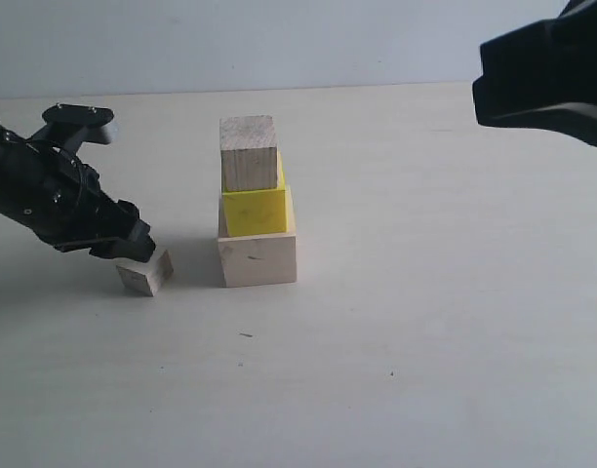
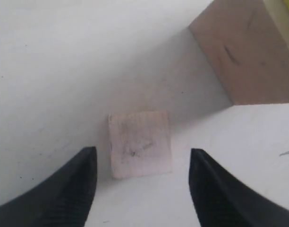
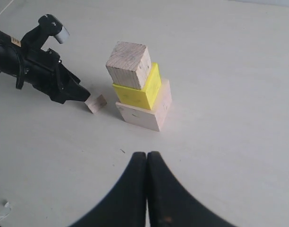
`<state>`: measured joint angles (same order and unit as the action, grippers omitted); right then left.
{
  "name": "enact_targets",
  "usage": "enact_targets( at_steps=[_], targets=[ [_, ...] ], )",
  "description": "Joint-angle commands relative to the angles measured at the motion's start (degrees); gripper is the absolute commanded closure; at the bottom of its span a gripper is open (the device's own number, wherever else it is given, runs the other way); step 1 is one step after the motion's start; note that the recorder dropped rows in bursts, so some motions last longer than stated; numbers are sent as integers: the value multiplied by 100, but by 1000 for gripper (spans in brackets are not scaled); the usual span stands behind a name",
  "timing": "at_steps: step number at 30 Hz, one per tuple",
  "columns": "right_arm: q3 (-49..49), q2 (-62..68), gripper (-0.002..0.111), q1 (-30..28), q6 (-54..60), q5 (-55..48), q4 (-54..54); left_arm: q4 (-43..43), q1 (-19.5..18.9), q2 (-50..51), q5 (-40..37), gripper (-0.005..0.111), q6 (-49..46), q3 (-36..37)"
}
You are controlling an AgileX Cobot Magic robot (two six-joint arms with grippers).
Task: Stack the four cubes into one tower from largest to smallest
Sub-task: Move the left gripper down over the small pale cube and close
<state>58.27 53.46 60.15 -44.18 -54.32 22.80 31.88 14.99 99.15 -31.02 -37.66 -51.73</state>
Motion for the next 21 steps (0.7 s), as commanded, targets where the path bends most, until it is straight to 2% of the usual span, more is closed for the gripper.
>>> enact_targets(
  at_steps=[1, 13, 21],
  targets=[
    [-21, -18, 108, 19, 56, 5, 181, -2, 37, 73, 151, 40, 24, -45],
    [-21, -18, 108, 19, 56, 94, 182, 206, 63, 462, 190, 39, 11, -118],
    [-21, -18, 108, 19, 56, 94, 182, 270, 328, 550, 232, 39, -406, -171]
  ],
)
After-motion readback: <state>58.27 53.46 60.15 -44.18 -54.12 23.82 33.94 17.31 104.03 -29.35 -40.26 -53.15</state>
